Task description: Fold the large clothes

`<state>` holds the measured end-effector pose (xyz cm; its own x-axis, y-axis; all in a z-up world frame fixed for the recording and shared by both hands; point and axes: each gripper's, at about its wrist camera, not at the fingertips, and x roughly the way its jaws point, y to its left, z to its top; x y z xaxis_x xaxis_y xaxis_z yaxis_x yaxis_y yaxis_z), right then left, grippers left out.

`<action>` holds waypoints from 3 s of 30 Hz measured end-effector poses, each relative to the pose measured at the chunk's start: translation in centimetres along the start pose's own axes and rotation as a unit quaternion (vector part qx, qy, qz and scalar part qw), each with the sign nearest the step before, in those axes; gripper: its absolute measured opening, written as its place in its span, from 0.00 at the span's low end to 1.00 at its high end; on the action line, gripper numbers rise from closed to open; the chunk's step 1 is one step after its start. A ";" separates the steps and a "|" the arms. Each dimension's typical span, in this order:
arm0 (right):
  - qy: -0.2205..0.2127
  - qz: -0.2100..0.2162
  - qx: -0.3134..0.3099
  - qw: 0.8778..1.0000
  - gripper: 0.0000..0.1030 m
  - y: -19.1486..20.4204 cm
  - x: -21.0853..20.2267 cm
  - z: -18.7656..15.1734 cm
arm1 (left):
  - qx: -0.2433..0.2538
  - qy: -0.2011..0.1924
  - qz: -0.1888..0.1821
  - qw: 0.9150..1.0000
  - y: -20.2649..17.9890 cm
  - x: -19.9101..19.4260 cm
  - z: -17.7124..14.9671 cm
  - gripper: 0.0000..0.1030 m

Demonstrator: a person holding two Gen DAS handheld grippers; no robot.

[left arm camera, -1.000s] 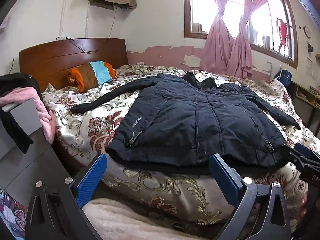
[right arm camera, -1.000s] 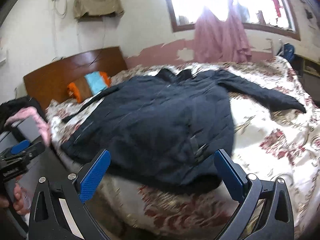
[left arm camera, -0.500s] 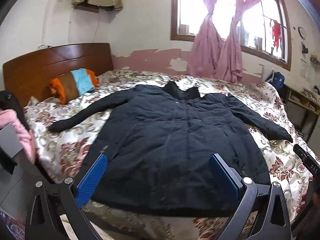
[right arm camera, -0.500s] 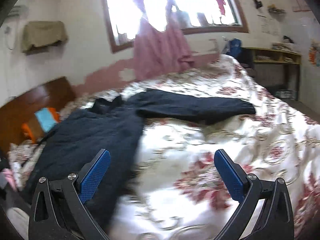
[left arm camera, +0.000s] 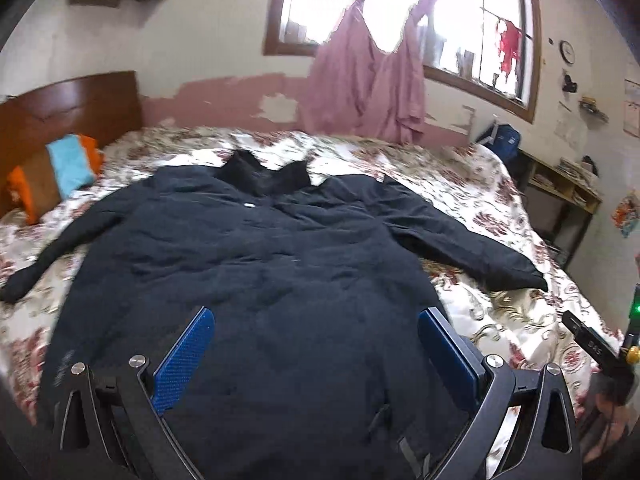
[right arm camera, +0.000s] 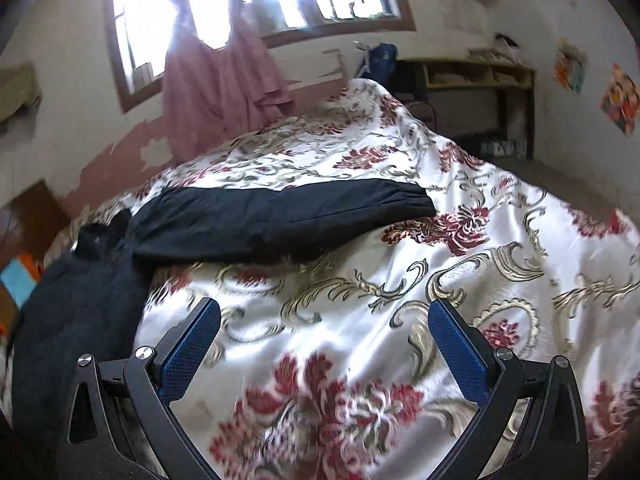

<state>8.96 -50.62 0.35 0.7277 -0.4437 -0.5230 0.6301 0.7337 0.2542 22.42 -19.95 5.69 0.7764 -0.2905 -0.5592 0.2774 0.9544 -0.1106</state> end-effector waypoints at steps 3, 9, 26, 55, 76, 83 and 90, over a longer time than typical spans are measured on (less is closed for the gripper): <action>-0.002 -0.022 0.022 1.000 0.99 -0.5 2.3 -0.2 | 0.012 0.007 -0.025 1.000 -1.4 2.1 0.9 0.99; 0.039 -0.016 0.050 0.998 0.99 -2.3 7.2 -0.9 | -0.015 0.045 -0.104 0.994 -2.9 6.2 1.0 0.99; 0.020 0.051 0.191 0.980 0.99 -5.4 13.8 0.2 | -0.135 0.152 -0.174 0.964 -2.5 21.7 3.3 0.99; 0.114 0.078 0.408 0.902 0.05 -4.2 24.1 2.9 | -0.131 0.106 -0.170 0.971 -0.7 24.5 2.0 1.00; -0.054 0.260 -0.215 0.940 0.05 40.8 10.8 10.0 | -0.150 0.088 0.032 0.984 21.3 13.4 3.2 1.00; 0.015 0.275 -0.398 0.875 0.05 51.2 11.7 -4.1 | -0.227 0.000 0.030 0.974 29.4 10.3 0.4 1.00; 0.130 0.299 -0.447 0.833 0.50 50.4 12.9 -11.1 | -0.309 -0.045 -0.058 0.948 33.9 11.5 -1.7 1.00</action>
<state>47.13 -13.67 -2.64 0.6826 0.1801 -0.7083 -0.3628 0.9248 -0.1144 39.77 9.20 -5.85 0.8142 -0.3741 -0.4440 0.0017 0.7663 -0.6425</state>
